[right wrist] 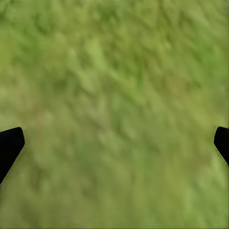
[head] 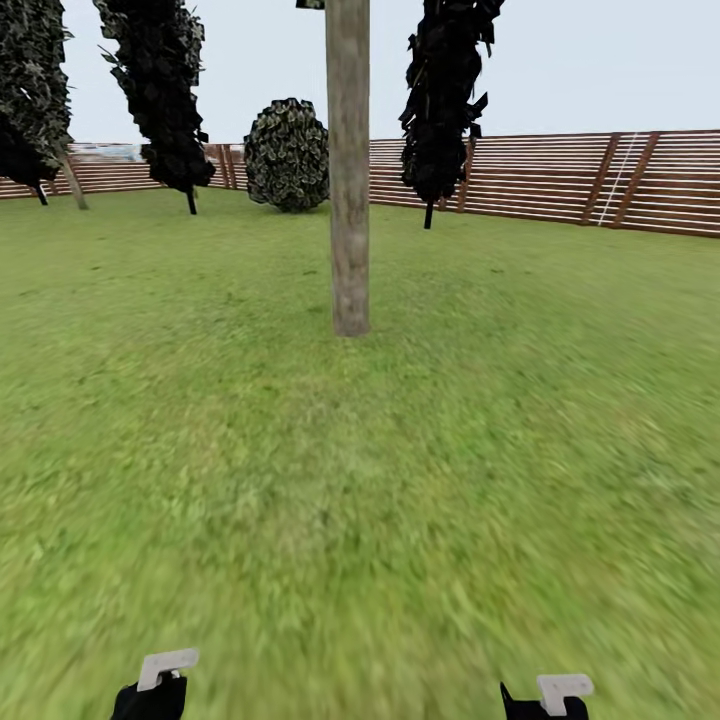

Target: In the garden, pick up the pesticide atomizer on the floor and spray pesticide onto both trees until each tree trunk is fully covered.

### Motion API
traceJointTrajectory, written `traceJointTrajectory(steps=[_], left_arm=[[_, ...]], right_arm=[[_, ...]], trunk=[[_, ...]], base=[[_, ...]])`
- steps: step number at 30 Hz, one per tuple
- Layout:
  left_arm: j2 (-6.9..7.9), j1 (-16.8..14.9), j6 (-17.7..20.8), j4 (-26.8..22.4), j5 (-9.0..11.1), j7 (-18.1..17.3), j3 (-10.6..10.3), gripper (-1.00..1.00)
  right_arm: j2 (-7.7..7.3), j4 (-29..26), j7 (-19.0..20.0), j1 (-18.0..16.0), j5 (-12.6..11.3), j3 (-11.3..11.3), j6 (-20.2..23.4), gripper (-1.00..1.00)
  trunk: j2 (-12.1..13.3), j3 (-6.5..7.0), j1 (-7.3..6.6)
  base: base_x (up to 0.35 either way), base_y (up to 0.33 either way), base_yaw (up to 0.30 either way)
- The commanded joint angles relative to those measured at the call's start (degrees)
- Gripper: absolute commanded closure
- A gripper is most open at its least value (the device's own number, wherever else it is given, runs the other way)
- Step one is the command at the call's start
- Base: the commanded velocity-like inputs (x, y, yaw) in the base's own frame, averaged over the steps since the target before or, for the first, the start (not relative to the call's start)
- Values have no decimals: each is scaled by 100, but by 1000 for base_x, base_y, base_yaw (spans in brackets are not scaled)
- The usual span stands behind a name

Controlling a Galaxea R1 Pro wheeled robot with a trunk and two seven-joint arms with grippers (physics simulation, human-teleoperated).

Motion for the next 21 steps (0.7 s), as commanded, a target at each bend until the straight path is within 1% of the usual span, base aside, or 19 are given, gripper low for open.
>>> traceJointTrajectory(steps=[1, 21], left_arm=[[0, -3, -18, 3, 41, 6, -4, 100], [0, -3, -18, 3, 41, 6, 0, 100]], right_arm=[[2, 3, 7, -2, 25, -7, -18, -100], [2, 11, -23, -2, 38, -3, -20, -100]], trunk=[[-1, -5, 2], [-1, -5, 2]], base=[[337, 0, -1], [337, 0, 0]])
